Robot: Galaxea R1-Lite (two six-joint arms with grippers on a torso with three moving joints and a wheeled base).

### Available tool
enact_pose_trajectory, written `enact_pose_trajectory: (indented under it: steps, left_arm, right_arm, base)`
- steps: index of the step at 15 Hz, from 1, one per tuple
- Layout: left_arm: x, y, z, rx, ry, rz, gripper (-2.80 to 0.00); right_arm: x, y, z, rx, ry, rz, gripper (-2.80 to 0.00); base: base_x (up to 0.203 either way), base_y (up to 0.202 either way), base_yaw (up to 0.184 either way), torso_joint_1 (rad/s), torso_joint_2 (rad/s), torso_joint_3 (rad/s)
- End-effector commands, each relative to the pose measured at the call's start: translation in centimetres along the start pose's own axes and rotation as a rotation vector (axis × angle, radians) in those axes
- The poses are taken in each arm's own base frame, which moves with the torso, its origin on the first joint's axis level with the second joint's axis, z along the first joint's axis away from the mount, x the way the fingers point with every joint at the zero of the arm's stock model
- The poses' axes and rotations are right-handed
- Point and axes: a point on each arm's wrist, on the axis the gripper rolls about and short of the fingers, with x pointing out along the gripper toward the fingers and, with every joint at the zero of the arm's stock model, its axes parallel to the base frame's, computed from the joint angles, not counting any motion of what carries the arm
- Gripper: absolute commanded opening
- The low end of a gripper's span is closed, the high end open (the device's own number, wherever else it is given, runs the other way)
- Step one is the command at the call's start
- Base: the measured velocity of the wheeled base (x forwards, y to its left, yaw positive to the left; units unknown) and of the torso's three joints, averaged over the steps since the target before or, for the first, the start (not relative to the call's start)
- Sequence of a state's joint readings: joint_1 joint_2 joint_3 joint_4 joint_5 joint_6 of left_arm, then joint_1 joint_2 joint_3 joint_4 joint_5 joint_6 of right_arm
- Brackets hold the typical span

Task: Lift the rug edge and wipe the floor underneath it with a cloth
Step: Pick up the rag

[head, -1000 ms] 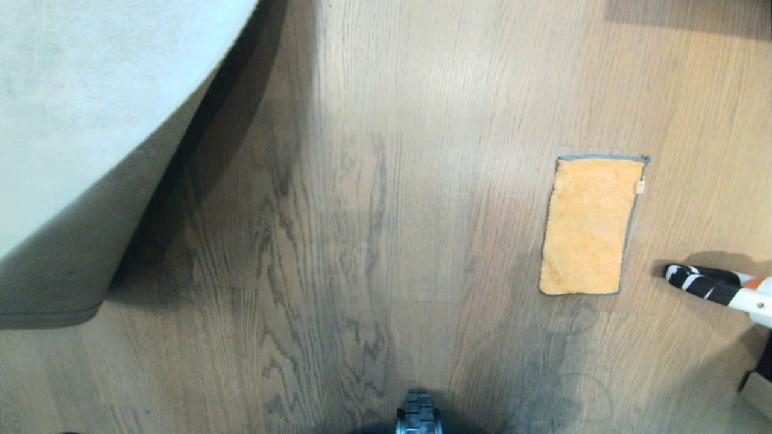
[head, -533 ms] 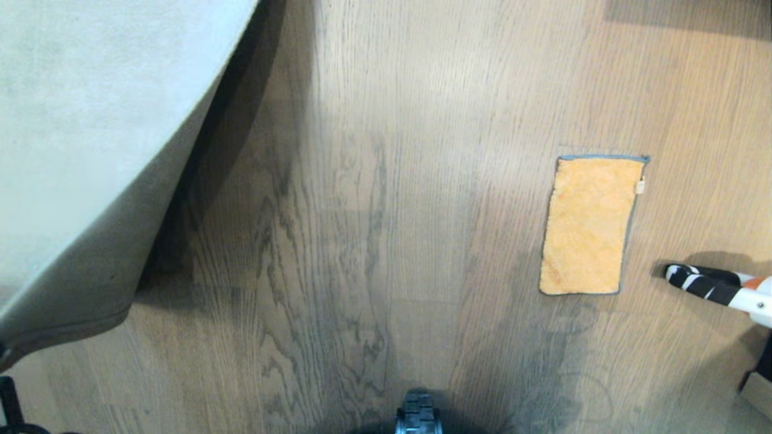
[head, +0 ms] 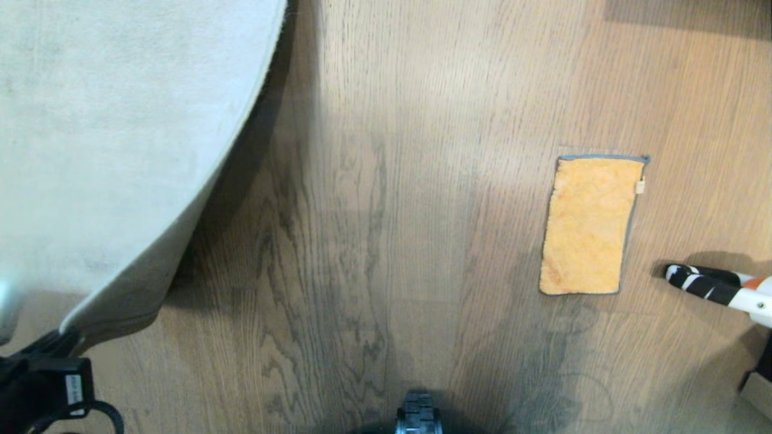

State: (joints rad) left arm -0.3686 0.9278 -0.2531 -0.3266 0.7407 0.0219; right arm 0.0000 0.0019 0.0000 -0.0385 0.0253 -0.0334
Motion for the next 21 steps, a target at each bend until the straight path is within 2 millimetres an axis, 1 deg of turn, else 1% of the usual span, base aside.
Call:
enact_pose_trajectory:
  steps: [1,3,5,11,13,16,21]
  left_arm:
    - [1.6,-0.8,-0.9,-0.027,-0.007,0.028,-2.80]
    - [2.6,-1.1,-1.7,-0.044,-0.006,0.015,-2.80]
    - [3.4,-1.6,-1.9,-0.044,0.001,-0.017,-2.80]
    - [4.5,-2.6,-1.3,-0.038,0.015,-0.072,-2.80]
    - [5.2,-3.3,-0.6,-0.035,0.016,-0.111,-2.80]
    - [5.7,-3.9,-0.5,-0.024,0.031,-0.177,-2.80]
    - [6.5,-5.9,-0.4,0.016,0.056,-0.270,-2.80]
  right_arm:
    - [0.0,0.0,0.0,0.000,-0.002,0.001,-2.80]
    - [0.0,0.0,0.0,0.000,-0.002,0.001,-2.80]
    - [0.0,0.0,0.0,0.000,-0.002,0.001,-2.80]
    - [0.0,0.0,0.0,0.000,-0.002,0.001,-2.80]
    - [0.0,0.0,0.0,0.000,-0.001,0.000,-2.80]
    - [0.0,0.0,0.0,0.000,-0.002,0.001,-2.80]
    - [0.0,0.0,0.0,0.000,-0.002,0.001,-2.80]
  base:
    - [0.000,0.000,0.000,0.000,0.00,0.000]
    - [0.000,0.000,0.000,0.000,0.00,0.000]
    - [0.000,0.000,0.000,0.000,0.00,0.000]
    - [0.000,0.000,0.000,0.000,0.00,0.000]
    - [0.000,0.000,0.000,0.000,0.00,0.000]
    - [0.000,0.000,0.000,0.000,0.00,0.000]
    - [0.000,0.000,0.000,0.000,0.00,0.000]
